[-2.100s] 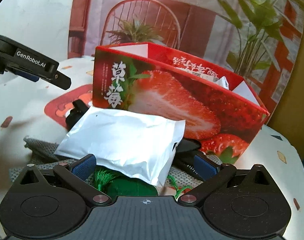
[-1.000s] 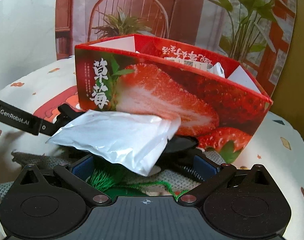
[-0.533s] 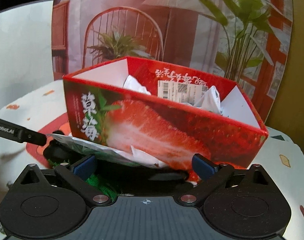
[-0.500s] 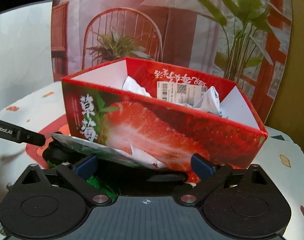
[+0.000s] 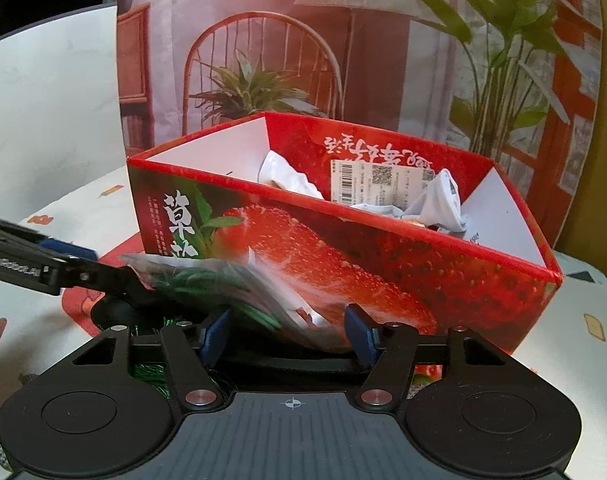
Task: Organize soft objects
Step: 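Close both grippers on the bagged green cable beside the box, then lift the bagged green cable with both grippers and carry it over the box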
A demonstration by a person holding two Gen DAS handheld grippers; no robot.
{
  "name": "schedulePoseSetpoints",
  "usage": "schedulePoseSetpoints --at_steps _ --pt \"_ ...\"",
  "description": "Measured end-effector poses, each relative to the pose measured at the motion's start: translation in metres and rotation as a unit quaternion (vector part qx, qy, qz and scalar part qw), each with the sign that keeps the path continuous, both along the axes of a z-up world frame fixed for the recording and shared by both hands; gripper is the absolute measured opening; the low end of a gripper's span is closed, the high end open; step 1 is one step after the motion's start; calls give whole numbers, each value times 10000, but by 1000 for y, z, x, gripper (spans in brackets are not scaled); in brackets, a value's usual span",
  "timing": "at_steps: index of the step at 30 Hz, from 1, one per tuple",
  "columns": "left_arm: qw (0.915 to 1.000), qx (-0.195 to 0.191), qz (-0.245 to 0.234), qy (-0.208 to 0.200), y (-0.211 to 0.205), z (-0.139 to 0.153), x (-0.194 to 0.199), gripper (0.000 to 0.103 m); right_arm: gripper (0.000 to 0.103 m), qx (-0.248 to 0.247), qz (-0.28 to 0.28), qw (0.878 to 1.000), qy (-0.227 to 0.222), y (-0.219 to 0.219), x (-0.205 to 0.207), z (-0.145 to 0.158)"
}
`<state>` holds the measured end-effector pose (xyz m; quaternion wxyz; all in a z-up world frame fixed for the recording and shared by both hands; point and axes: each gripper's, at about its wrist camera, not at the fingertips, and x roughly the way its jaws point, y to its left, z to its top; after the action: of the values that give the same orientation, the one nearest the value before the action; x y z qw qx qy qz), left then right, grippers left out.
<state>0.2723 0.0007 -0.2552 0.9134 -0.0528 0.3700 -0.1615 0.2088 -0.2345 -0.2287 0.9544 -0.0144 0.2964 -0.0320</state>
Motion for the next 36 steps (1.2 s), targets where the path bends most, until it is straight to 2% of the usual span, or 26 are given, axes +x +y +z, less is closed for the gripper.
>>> schedulePoseSetpoints --at_steps 4,6,12,17,22,23,24,31,36 --pt "9996 -107 -254 -67 -5 -2 10 60 55 -3 52 10000 17 -1 2 0" --pt "9990 -145 -410 -91 -9 -3 13 60 47 -8 75 10000 49 -1 3 -1" --pt "9975 -41 -692 -117 -18 -6 20 60 47 -25 143 9999 87 -1 7 -2" --pt "9978 68 -654 -119 -15 -1 18 60 45 -44 177 9998 95 -1 7 -2" --pt "9985 -87 -505 -183 0 6 15 60 23 -34 130 9999 98 -4 8 -3" --pt "9986 -110 -493 -183 0 7 16 60 12 -54 104 9999 99 -4 8 -4" --pt "9986 -119 -483 -194 0 9 17 60 7 -55 96 9999 111 -5 8 -5" --pt "9980 -141 -570 -235 -6 12 14 60 5 186 9 9998 3 -12 3 -5" --pt "9973 -158 -675 -249 -11 14 12 60 5 546 -382 9977 -109 -29 -9 -5"
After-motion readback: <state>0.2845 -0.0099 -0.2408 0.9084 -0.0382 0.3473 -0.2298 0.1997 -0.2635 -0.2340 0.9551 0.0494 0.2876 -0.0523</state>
